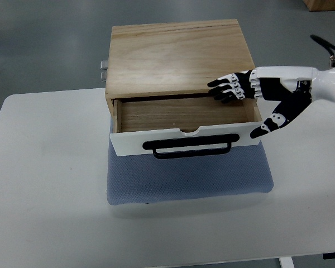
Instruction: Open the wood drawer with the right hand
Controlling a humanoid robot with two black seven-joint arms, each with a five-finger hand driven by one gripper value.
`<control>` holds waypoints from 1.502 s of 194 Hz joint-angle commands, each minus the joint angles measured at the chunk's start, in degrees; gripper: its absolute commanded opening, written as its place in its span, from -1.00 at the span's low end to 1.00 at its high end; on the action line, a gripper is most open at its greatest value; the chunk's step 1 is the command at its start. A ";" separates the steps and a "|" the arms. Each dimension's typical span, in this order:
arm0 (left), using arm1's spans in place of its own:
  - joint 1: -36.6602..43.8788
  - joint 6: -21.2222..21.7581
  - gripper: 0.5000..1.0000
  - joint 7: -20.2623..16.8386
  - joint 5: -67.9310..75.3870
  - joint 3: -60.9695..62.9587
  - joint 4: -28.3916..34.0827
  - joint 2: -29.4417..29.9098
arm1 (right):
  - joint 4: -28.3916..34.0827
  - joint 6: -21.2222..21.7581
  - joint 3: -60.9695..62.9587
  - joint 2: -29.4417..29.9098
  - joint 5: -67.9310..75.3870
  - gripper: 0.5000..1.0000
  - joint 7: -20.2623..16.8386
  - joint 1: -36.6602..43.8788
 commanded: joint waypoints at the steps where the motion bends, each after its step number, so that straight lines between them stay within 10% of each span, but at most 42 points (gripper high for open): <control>1: 0.01 0.00 1.00 -0.01 0.00 0.04 0.00 0.00 | -8.75 0.00 2.62 0.49 6.47 0.81 0.08 -0.05; 91: 0.01 0.00 1.00 -0.01 0.00 0.04 0.00 0.00 | -48.30 0.00 5.52 21.67 31.07 0.81 -0.45 -4.79; 128: 0.01 0.00 1.00 -0.01 0.00 -0.05 0.00 0.00 | -51.73 -4.24 5.52 27.03 35.56 0.81 -5.02 -6.20; 159: 0.01 0.00 1.00 -0.01 0.00 -0.05 0.00 0.00 | -55.33 -8.89 9.04 34.59 47.69 0.81 -16.79 -9.45; 291: 0.01 0.00 1.00 -0.01 0.00 0.04 0.00 0.00 | -59.11 -9.69 10.62 39.34 48.83 0.82 -16.71 -11.56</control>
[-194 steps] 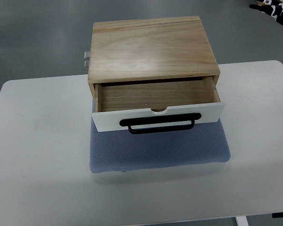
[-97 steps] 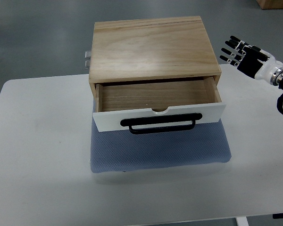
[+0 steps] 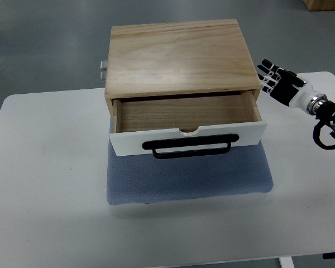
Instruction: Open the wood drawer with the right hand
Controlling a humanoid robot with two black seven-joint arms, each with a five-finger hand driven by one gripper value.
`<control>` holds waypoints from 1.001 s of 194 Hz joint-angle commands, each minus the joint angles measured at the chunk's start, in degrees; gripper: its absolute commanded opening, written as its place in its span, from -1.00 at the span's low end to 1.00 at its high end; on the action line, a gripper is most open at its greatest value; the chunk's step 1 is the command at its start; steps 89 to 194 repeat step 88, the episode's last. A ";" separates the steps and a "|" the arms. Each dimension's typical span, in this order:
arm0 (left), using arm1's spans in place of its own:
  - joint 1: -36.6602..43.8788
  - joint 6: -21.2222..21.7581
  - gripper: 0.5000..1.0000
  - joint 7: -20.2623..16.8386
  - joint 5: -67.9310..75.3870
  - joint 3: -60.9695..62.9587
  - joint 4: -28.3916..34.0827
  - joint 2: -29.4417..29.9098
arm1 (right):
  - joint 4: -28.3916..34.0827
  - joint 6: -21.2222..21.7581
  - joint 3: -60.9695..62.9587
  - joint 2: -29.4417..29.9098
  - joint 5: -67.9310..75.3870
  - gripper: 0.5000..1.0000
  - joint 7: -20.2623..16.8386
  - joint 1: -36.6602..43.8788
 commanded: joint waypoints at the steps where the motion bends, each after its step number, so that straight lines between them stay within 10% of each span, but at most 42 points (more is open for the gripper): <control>1: 0.00 0.00 1.00 -0.01 0.00 0.04 0.00 0.00 | 0.01 0.04 0.00 -0.05 0.07 0.82 0.01 -0.07; 194: 0.00 0.00 1.00 -0.01 0.00 -0.05 0.00 0.00 | 0.18 0.30 1.49 -0.40 1.22 0.82 -0.08 -0.60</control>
